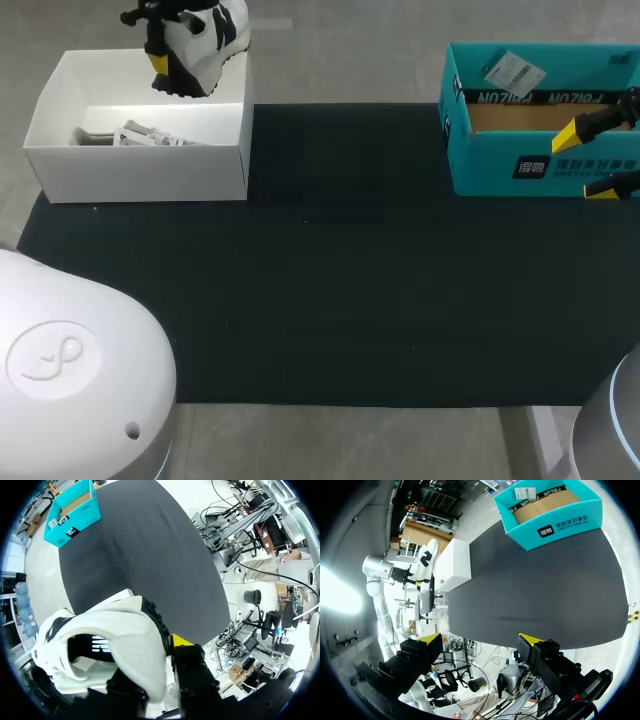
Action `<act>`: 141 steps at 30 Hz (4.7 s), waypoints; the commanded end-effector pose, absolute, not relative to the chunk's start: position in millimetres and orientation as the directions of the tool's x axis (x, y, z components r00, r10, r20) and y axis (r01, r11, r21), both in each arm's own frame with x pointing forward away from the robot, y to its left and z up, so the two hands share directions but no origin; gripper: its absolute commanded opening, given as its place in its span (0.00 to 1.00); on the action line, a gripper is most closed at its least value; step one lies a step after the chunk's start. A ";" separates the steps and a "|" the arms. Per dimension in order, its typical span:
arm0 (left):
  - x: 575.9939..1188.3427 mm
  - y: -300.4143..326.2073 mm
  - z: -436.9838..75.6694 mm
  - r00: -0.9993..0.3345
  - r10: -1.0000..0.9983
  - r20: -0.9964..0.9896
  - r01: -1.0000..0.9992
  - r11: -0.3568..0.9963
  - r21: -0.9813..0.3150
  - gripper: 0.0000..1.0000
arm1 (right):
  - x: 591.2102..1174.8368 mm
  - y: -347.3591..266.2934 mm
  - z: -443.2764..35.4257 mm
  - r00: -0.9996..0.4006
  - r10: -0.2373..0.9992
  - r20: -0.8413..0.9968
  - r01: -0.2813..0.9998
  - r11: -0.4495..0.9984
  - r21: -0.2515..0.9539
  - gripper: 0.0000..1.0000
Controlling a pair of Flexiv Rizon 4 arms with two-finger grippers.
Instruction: Take the shoe out of the shoebox, open the shoe tongue, remove and reinsert the insole, then place the shoe into the shoebox
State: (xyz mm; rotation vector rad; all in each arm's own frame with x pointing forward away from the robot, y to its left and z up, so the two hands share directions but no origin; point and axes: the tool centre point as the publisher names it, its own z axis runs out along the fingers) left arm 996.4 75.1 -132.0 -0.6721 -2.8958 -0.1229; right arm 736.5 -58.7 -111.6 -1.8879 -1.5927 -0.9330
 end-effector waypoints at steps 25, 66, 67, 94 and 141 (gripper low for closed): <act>1086.0 206.7 -134.1 -0.958 0.280 0.055 0.286 0.939 0.190 0.00 | 736.1 -58.4 -112.3 0.084 0.641 0.763 0.979 -0.196 0.057 1.00; 1159.0 283.9 -137.5 -0.118 0.972 0.201 0.993 0.119 0.010 0.00 | 736.1 -58.4 -112.3 0.084 0.641 0.763 0.979 -0.196 0.057 1.00; 1159.0 283.9 -137.5 -0.118 0.972 0.201 0.993 0.119 0.010 0.00 | 736.1 -58.4 -112.3 0.084 0.641 0.763 0.979 -0.196 0.057 1.00; 1159.0 283.9 -137.5 -0.118 0.972 0.201 0.993 0.119 0.010 0.00 | 736.1 -58.4 -112.3 0.084 0.641 0.763 0.979 -0.196 0.057 1.00; 1197.3 307.3 -259.2 0.216 0.967 0.133 0.973 -0.225 0.056 0.00 | 736.1 -58.4 -112.3 0.084 0.641 0.763 0.979 -0.196 0.057 1.00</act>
